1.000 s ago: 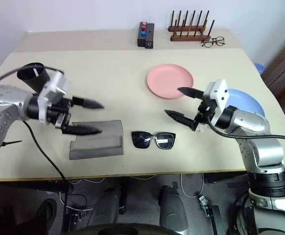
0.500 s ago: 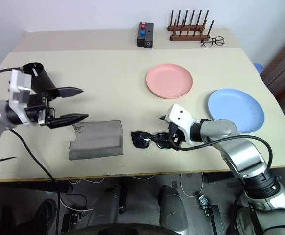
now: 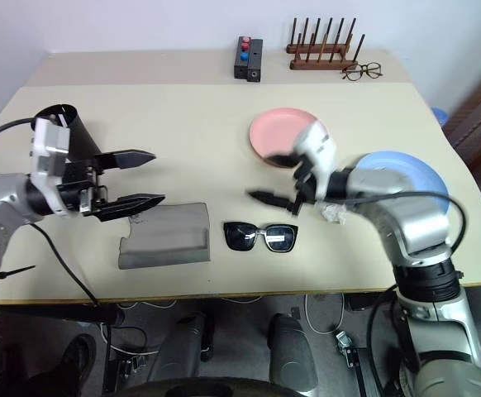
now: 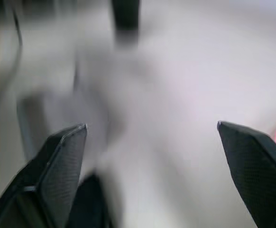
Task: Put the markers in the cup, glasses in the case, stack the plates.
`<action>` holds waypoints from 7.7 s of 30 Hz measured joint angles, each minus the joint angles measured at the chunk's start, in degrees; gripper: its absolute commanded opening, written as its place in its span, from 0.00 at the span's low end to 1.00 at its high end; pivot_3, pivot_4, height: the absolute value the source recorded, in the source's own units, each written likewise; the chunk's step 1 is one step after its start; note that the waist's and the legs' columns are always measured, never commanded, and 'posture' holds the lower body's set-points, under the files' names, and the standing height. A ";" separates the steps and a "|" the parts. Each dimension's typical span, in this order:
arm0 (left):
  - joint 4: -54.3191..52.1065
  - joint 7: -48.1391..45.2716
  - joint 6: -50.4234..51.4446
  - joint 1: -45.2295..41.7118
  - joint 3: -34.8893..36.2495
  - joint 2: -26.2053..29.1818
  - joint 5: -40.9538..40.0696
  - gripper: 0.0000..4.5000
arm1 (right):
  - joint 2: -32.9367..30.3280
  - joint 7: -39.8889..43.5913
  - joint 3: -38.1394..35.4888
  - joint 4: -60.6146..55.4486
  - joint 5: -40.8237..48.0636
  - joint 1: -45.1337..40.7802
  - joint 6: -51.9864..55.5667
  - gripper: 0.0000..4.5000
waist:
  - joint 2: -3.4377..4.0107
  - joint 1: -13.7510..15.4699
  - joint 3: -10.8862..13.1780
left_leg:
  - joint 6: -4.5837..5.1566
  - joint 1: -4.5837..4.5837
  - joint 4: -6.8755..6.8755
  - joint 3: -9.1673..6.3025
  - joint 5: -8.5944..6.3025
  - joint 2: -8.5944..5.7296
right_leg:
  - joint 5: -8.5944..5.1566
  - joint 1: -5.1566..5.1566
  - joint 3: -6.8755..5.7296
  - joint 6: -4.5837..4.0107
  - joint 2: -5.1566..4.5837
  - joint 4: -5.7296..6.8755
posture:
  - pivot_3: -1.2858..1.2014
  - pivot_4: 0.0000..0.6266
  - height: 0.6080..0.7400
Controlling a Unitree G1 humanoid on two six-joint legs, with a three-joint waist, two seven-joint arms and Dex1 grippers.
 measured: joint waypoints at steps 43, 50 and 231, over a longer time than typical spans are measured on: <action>51.48 -22.41 -27.64 -34.41 -38.04 -32.92 38.85 0.99 | -8.06 4.18 -18.12 -10.22 -0.28 30.73 -25.21 1.00 | 0.04 1.78 -0.04 | 0.39 -0.78 0.93 -0.07 -0.23 -0.05 | 0.23 -0.12 -0.02 0.22 -0.02 -0.19 | 0.52 0.24 1.00; 49.81 -20.77 -23.12 -34.03 -38.32 -34.71 40.24 0.72 | -8.05 3.54 -16.71 -9.12 -0.82 29.94 -25.51 1.00 | 0.04 1.69 -0.04 | 0.39 -0.77 0.92 -0.08 -0.23 -0.05 | 0.23 -0.12 -0.03 0.22 -0.01 -0.18 | 0.52 0.24 1.00; 39.19 -27.88 -8.07 -25.35 -23.00 -1.34 20.99 0.01 | -8.63 3.91 -10.65 -1.30 -4.49 23.04 -30.24 1.00 | 0.14 1.62 -0.08 | 0.39 -0.75 1.01 -0.06 -0.22 -0.02 | 0.24 -0.15 0.00 0.24 -0.01 0.04 | 0.52 0.24 1.00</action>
